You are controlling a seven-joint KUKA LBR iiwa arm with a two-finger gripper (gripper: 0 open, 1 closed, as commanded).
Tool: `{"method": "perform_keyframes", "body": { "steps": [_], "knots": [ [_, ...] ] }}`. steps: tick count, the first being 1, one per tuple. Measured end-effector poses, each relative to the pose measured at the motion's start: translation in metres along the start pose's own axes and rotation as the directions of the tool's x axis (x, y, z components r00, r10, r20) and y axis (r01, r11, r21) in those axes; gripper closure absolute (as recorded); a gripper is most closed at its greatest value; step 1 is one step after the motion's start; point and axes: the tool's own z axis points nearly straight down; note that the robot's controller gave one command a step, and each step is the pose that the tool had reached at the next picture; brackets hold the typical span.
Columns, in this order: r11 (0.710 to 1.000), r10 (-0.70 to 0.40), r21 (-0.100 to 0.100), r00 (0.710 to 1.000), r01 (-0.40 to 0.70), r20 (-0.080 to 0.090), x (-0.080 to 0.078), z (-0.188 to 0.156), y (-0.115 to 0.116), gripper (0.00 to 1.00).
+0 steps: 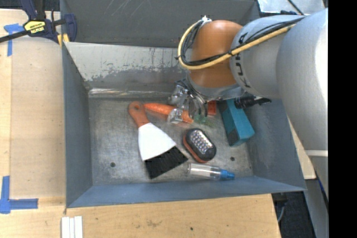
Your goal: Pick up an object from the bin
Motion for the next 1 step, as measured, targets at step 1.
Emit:
{"method": "perform_keyframes", "body": {
  "steps": [1],
  "knots": [
    [0.999,-0.039,-0.002,0.999,0.039,0.0,-0.0101,-0.1496,0.0105,1.0]
  ]
}}
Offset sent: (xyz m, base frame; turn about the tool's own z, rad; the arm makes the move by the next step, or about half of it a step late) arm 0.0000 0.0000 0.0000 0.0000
